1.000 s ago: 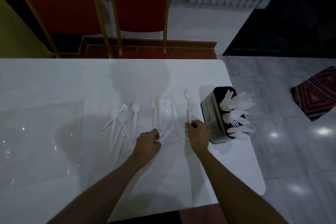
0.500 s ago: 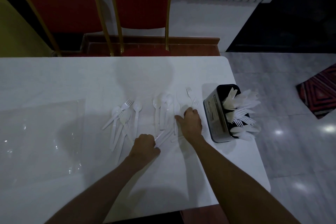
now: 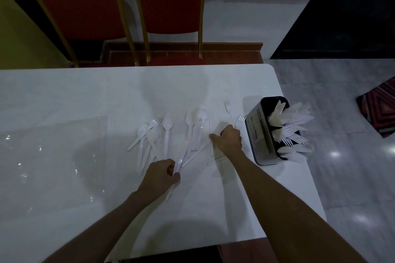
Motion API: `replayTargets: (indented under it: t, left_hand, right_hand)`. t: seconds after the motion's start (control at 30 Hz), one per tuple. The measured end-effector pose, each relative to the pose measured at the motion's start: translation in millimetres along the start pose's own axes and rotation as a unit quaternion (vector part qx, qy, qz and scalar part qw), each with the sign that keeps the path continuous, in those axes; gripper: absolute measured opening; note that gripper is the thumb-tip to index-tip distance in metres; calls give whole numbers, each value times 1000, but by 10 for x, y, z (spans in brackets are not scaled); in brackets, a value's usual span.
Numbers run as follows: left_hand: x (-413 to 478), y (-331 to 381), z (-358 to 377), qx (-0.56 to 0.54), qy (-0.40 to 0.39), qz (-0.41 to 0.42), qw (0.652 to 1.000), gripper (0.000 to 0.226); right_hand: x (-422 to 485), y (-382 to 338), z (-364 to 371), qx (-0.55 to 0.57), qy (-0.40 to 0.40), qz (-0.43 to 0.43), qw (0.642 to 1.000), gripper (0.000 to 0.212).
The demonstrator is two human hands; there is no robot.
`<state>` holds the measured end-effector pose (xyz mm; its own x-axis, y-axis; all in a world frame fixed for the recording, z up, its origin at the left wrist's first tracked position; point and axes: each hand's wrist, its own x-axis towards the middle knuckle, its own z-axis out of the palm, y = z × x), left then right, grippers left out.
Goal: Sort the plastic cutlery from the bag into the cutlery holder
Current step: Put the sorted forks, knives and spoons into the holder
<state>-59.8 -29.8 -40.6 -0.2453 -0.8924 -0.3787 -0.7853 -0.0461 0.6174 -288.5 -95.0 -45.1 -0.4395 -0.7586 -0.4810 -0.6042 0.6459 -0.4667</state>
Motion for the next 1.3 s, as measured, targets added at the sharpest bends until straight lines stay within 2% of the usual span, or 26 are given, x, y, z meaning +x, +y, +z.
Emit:
replayTargets:
  t: [0.07, 0.17, 0.27, 0.37, 0.43, 0.53, 0.57, 0.73, 0.83, 0.87, 0.97, 1.0, 1.1, 1.17, 1.23, 1.3]
  left_hand:
    - [55, 52, 24, 0, 9, 2, 1000, 26]
    - [176, 202, 59, 16, 19, 13, 1000, 30]
    - [285, 372, 105, 43, 26, 31, 998, 40]
    - [358, 463, 189, 81, 36, 13, 996, 26]
    - [373, 483, 239, 90, 42, -2, 995, 18]
    - [395, 497, 290, 98, 42, -13, 994, 17]
    - [399, 511, 296, 102, 40, -17, 994, 17]
    - [366, 506, 321, 75, 1, -38, 996, 40]
    - [303, 500, 238, 98, -61, -31, 993, 23]
    - [281, 494, 185, 88, -74, -30, 993, 19]
    - [196, 443, 15, 0, -92, -1, 996, 32]
    - [175, 446, -35, -26, -98, 7, 995, 28]
    - [94, 540, -261, -94, -88, 10, 992, 8]
    - [112, 630, -405, -132, -72, -1, 989, 8]
    - [159, 778, -537, -179, -57, -4, 982, 10]
    - [247, 921, -659, -238, -38, -15, 970, 12]
  right_hand:
    - [12, 21, 3, 2, -11, -3, 1000, 41]
    - [-7, 74, -7, -2, -38, 4, 999, 38]
    - [-126, 99, -54, -2, -29, -8, 1000, 27]
    - [-272, 156, -56, 5, -9, -29, 1000, 15]
    - [-370, 168, -39, 14, -1, -42, 999, 22]
    - [-427, 197, 18, 29, 13, -49, 998, 12]
    - [-442, 206, 21, 38, 18, -50, 998, 15]
    - [-531, 296, -55, 85, 15, -32, 996, 22]
    - [-597, 320, -162, 117, -8, -42, 992, 21]
    - [-612, 322, -204, 122, -19, -50, 991, 17]
    - [-703, 275, -345, 120, -37, -102, 987, 10]
    - [-722, 264, -394, 121, -42, -113, 985, 6]
    - [-844, 153, -614, 156, -55, -129, 978, 17]
    - [-868, 92, -768, 177, -63, -127, 974, 15]
    - [-876, 51, -983, 166, -37, -144, 975, 28]
    - [-877, -26, -1195, 145, -12, -175, 974, 25]
